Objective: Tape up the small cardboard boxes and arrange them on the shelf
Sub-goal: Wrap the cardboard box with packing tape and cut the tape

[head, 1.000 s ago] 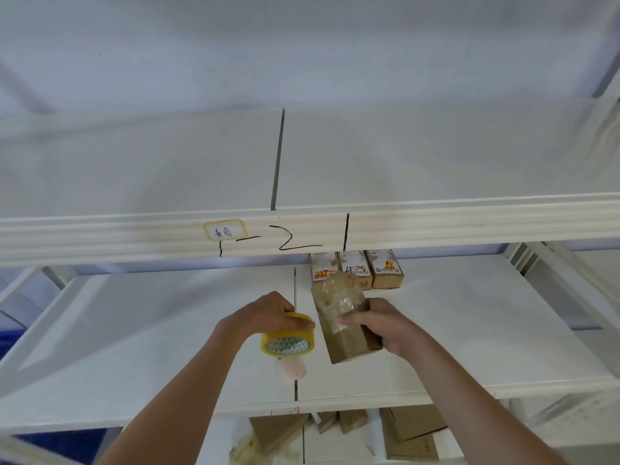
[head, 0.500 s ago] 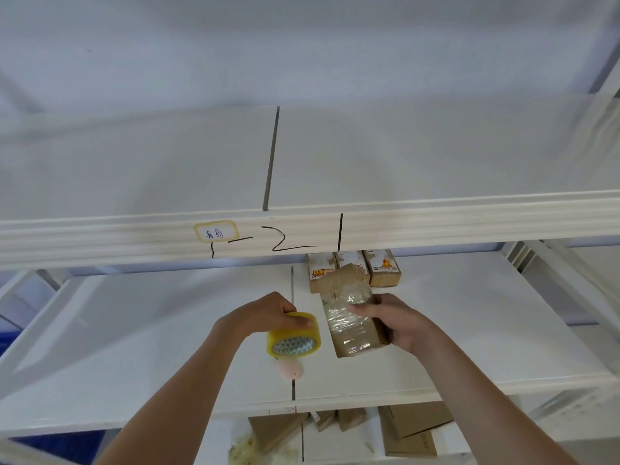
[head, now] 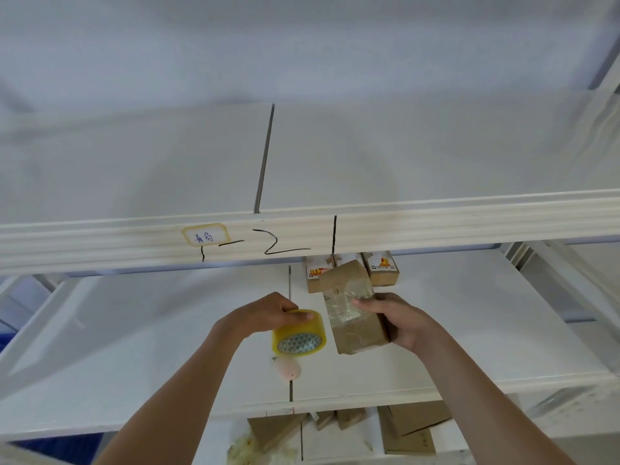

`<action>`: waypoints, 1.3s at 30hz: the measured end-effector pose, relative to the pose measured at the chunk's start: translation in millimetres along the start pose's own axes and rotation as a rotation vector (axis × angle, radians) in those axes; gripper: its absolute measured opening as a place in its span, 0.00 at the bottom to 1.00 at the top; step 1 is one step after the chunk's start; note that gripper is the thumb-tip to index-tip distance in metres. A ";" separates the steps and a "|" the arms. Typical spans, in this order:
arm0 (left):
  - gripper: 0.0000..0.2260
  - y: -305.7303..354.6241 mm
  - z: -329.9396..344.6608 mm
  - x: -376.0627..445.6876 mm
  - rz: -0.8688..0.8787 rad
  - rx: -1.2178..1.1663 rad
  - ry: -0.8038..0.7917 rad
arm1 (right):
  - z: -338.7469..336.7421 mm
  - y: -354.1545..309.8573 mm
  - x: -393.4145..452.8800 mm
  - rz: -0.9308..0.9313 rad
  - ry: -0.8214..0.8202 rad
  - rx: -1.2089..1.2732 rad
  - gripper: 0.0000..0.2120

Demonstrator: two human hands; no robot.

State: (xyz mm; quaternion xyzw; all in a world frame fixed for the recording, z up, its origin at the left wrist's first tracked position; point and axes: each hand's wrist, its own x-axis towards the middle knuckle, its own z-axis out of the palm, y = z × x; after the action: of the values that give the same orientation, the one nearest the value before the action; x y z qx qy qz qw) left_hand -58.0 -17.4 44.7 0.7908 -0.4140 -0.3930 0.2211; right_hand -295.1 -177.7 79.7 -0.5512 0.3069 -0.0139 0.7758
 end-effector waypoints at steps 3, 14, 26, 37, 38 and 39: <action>0.18 3.0 -0.1 0.5 0.000 0.016 -0.037 | 2.8 2.4 1.2 -0.020 -0.030 0.019 0.28; 0.23 23.2 -0.5 3.3 0.037 0.151 -0.014 | 13.2 9.8 2.1 -0.021 -0.046 0.187 0.24; 0.29 21.5 7.6 3.2 0.086 0.119 0.095 | 15.0 10.0 2.7 -0.040 0.017 0.119 0.24; 0.27 14.7 18.8 18.2 0.037 0.331 0.119 | 26.7 26.6 14.3 0.071 0.205 -0.197 0.30; 0.27 13.1 19.7 18.9 0.032 0.344 0.116 | 26.6 28.8 14.6 0.072 0.199 -0.181 0.29; 0.27 11.9 20.7 19.4 0.029 0.353 0.113 | 26.6 30.6 14.9 0.071 0.195 -0.168 0.28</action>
State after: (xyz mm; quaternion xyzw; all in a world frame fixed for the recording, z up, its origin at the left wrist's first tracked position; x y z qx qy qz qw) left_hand -73.6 -40.6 32.0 0.8321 -0.4745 -0.2661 0.1075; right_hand -279.6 -148.6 51.9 -0.5991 0.4002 -0.0140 0.6933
